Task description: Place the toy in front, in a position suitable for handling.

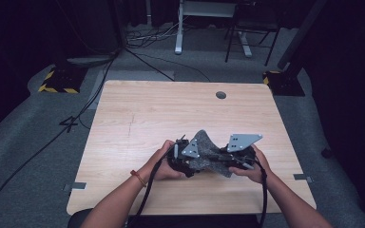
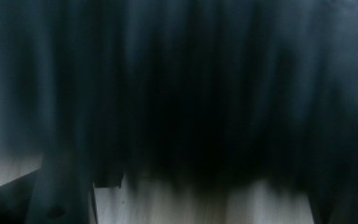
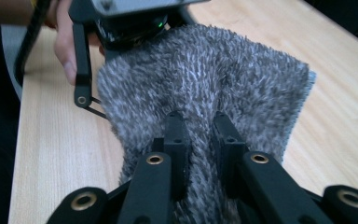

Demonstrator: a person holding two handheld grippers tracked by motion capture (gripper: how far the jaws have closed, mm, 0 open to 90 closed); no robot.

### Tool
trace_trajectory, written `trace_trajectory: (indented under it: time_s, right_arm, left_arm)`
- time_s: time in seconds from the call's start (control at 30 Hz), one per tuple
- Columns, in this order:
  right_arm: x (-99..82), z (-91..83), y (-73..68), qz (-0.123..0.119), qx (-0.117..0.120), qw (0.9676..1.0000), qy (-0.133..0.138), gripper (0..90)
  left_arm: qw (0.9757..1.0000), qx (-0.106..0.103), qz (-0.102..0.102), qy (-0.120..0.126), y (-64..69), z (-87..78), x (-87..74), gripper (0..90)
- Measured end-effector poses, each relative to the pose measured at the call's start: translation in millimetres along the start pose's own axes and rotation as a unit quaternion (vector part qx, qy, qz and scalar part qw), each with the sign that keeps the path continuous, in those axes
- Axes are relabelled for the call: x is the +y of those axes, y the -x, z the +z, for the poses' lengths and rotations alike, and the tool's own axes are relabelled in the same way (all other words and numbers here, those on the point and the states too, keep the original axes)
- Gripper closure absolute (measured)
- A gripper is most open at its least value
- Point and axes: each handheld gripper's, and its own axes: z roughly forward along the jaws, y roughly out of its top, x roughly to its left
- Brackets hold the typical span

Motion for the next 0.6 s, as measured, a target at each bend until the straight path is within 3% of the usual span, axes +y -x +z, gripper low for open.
trace_trajectory:
  time_s: [0.23, 0.3, 0.33, 0.47, 0.6]
  right_arm:
    - [-0.1, 7.0, -5.4, -0.021, -0.031, 0.9990, -0.023, 79.3]
    - [-5.6, 4.8, -2.5, -0.012, -0.034, 0.9990, -0.025, 79.4]
    - [-10.5, 3.5, 0.1, -0.013, -0.048, 0.9981, -0.035, 79.6]
    - [-18.5, -1.4, 6.0, -0.001, -0.056, 0.9977, -0.037, 79.6]
    - [-14.5, -4.2, 2.5, -0.006, -0.057, 0.9981, -0.024, 79.6]
  left_arm:
    - [0.9998, 0.015, 0.005, -0.013, 2.1, -0.1, -2.3, 34.0]
    - [0.9997, 0.017, 0.004, -0.016, 2.1, -1.7, -3.4, 34.0]
    - [0.9998, 0.017, 0.002, -0.013, 1.8, -5.0, -4.1, 34.0]
    - [0.9998, 0.017, 0.000, -0.006, 3.1, -9.8, -4.3, 34.0]
    - [0.9999, 0.016, 0.000, -0.005, 4.4, -7.7, -2.6, 34.0]
